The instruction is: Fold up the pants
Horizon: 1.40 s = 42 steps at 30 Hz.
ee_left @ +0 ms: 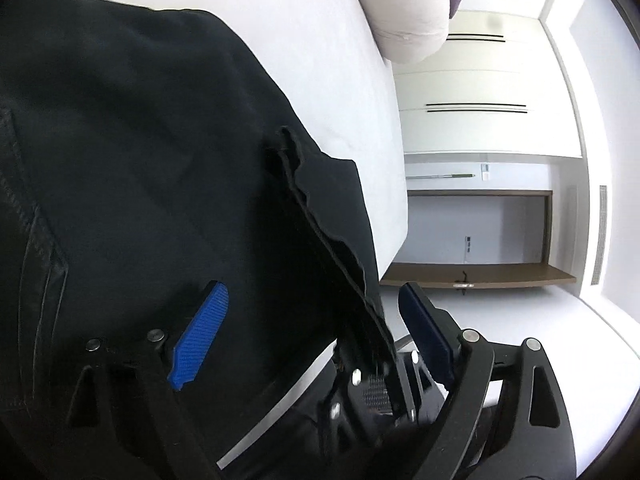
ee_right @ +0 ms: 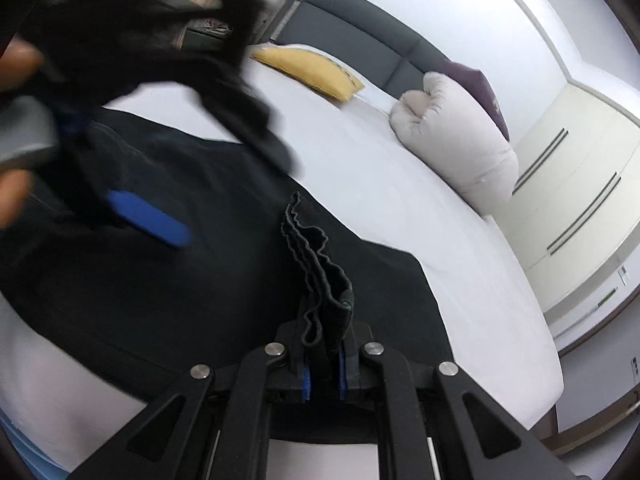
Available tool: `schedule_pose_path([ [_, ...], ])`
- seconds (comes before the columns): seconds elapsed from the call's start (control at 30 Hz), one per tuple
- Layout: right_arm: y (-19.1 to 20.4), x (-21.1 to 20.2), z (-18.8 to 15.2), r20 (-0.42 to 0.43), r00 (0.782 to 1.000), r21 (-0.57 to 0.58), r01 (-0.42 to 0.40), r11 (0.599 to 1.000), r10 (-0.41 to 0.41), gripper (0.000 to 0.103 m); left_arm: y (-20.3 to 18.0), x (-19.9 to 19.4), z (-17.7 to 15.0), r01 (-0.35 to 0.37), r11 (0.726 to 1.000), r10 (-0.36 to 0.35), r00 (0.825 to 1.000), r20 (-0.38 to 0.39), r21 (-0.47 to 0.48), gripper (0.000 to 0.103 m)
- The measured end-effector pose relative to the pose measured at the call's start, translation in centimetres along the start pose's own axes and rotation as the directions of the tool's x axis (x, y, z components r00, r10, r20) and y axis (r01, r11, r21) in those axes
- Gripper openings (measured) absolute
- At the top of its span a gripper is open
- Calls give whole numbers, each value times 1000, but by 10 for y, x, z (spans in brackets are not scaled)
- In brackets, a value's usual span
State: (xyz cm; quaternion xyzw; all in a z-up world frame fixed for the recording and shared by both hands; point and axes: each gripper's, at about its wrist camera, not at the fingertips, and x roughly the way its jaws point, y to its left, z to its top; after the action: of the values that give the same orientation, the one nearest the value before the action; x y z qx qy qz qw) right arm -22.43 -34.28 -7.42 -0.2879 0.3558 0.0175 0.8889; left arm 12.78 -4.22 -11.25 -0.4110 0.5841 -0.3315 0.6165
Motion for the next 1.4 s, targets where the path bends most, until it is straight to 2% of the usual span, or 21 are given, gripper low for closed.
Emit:
schedule_pose_path([
  [0.13, 13, -9, 13, 26, 1000, -30, -10, 999, 10, 11, 7, 1, 13, -1, 1000, 0, 1000, -18, -22, 87],
  [0.23, 27, -14, 22, 47, 998, -66, -27, 997, 30, 11, 14, -9, 21, -32, 999, 32, 999, -32, -16, 84],
  [0.27, 33, -16, 25, 53, 998, -80, -37, 996, 41, 11, 16, -10, 25, -33, 999, 33, 999, -37, -15, 75],
  [0.3, 40, -19, 27, 61, 997, -91, -50, 995, 55, 11, 18, -16, 21, -40, 999, 40, 998, -52, -6, 59],
  [0.33, 45, -21, 29, 66, 996, -102, -61, 993, 68, 11, 19, -17, 22, -53, 999, 53, 997, -58, 2, 50],
  [0.37, 51, -23, 32, 71, 994, -115, -74, 991, 82, 11, 20, -22, 23, -76, 997, 77, 995, -59, 16, 32],
  [0.5, 75, -24, 37, 67, 990, -158, -110, 981, 122, 11, 26, -47, 26, -146, 987, 149, 988, -31, 69, 10],
  [0.9, 98, -10, 57, 27, 987, -205, -151, 967, 159, 11, 32, -70, 26, -285, 945, 286, 958, 22, 160, 8],
  [1.03, 122, -12, 50, 2, 983, -202, -181, 963, 185, 11, 44, -65, 29, -326, 933, 326, 945, 26, 154, 8],
  [1.17, 129, 2, 45, -25, 981, -206, -193, 959, 192, 15, 49, -54, 29, -327, 935, 327, 945, 17, 138, 9],
  [1.23, 124, 1, 46, -21, 980, -175, -199, 964, 198, 23, 53, -62, 27, -332, 934, 333, 943, 18, 133, 10],
  [1.3, 111, -2, 46, -23, 976, -122, -216, 969, 215, 48, 44, -67, 24, -372, 916, 371, 928, 33, 148, 11],
  [1.33, 104, -5, 45, -22, 973, -98, -231, 968, 230, 52, 39, -69, 22, -400, 902, 398, 916, 47, 161, 11],
  [1.37, 95, -9, 44, -24, 963, -64, -270, 961, 269, 57, 34, -78, 19, -468, 866, 461, 884, 78, 178, 11],
  [1.4, 85, -13, 42, -28, 946, -26, -322, 946, 322, 57, 25, -78, 17, -498, 848, 489, 867, 95, 183, 11],
])
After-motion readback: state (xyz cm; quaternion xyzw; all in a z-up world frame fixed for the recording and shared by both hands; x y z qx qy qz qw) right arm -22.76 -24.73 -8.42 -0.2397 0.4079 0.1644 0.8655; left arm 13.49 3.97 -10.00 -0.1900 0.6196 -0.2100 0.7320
